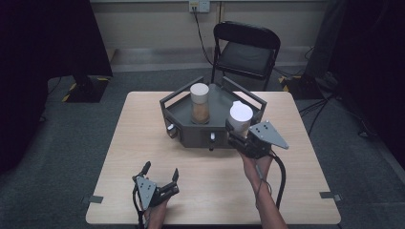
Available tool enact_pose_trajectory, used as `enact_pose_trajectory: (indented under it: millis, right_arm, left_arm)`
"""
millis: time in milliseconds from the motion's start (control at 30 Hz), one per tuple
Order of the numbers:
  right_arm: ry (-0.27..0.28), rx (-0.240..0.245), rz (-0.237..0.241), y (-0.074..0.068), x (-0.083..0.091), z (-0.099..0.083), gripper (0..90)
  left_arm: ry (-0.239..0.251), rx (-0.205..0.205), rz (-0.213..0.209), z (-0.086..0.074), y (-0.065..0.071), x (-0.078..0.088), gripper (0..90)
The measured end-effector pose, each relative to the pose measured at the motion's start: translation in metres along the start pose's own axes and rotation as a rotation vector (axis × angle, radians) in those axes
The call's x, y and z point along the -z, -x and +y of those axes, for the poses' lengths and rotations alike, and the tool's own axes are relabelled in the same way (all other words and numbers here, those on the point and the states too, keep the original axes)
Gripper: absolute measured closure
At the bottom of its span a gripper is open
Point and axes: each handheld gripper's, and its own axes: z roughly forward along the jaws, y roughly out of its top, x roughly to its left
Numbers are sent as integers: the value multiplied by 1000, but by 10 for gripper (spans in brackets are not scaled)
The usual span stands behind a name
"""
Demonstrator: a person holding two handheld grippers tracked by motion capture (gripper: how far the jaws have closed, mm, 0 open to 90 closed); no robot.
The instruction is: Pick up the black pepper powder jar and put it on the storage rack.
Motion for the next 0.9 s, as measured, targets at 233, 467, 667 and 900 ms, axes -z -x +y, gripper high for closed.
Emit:
enact_pose_trajectory:
  millis: [233, 467, 667, 900]
  right_arm:
    - [-12, 3, -13, 3, -18, 8, 303]
    - [-17, 33, -22, 1, -40, 13, 303]
    - [-14, 51, -30, -2, -58, 18, 303]
    - [-28, 34, -40, -2, -77, 13, 303]
  left_arm:
    - [0, 0, 0, 0, 0, 0, 13]
    - [0, 0, 6, 0, 1, 0, 13]
    - [1, 0, 6, 0, 1, 0, 13]
    - [0, -1, 6, 0, 1, 0, 13]
